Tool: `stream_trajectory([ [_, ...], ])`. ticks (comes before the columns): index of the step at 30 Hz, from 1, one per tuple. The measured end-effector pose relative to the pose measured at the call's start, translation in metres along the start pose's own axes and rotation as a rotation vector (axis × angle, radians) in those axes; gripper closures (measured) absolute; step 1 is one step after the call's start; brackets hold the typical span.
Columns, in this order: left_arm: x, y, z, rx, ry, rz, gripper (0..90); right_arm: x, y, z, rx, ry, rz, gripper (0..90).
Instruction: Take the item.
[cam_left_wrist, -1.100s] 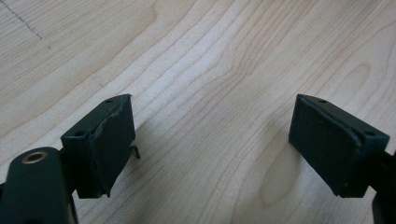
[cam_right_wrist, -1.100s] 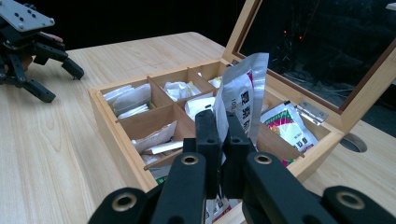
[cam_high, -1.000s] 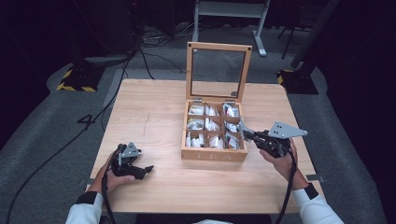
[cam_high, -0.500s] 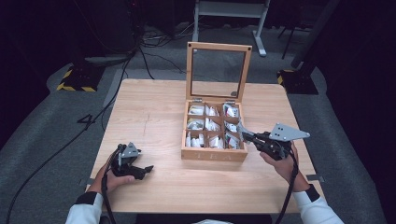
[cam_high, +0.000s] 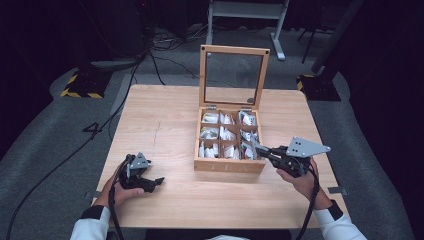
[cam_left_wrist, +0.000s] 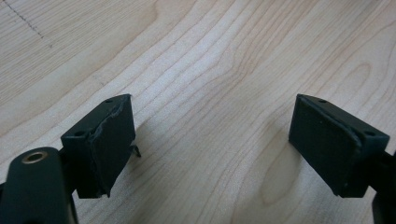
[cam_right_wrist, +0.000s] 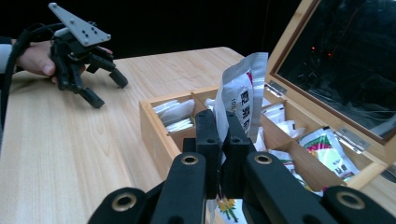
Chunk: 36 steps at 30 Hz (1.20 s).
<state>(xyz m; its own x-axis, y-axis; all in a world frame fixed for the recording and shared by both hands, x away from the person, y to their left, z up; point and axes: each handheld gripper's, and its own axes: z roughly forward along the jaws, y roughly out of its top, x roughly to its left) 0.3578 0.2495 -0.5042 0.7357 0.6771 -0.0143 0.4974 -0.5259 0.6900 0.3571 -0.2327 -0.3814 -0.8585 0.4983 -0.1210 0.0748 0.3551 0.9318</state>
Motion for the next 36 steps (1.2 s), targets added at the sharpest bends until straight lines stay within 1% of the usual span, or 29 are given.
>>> stream_trajectory([
  [9,0.000,0.000,0.000,0.000,-0.001,-0.003,14.8,0.014,-0.002,0.006,0.023,0.062,-0.025,88.5],
  [17,0.000,0.000,0.000,0.000,-0.001,-0.004,14.9,0.025,-0.006,0.013,0.058,0.119,-0.052,88.4],
  [19,0.000,0.000,0.000,0.000,-0.001,-0.003,14.9,0.028,-0.007,0.017,0.077,0.142,-0.067,88.4],
  [23,0.000,0.000,0.000,-0.001,-0.001,-0.004,14.9,0.034,-0.011,0.021,0.104,0.171,-0.081,88.4],
  [32,0.000,0.000,0.000,0.000,0.002,-0.001,14.8,0.046,-0.022,0.038,0.183,0.220,-0.108,88.2],
  [36,0.000,0.000,0.000,0.000,0.001,0.001,14.9,0.047,-0.027,0.045,0.215,0.237,-0.111,88.2],
])
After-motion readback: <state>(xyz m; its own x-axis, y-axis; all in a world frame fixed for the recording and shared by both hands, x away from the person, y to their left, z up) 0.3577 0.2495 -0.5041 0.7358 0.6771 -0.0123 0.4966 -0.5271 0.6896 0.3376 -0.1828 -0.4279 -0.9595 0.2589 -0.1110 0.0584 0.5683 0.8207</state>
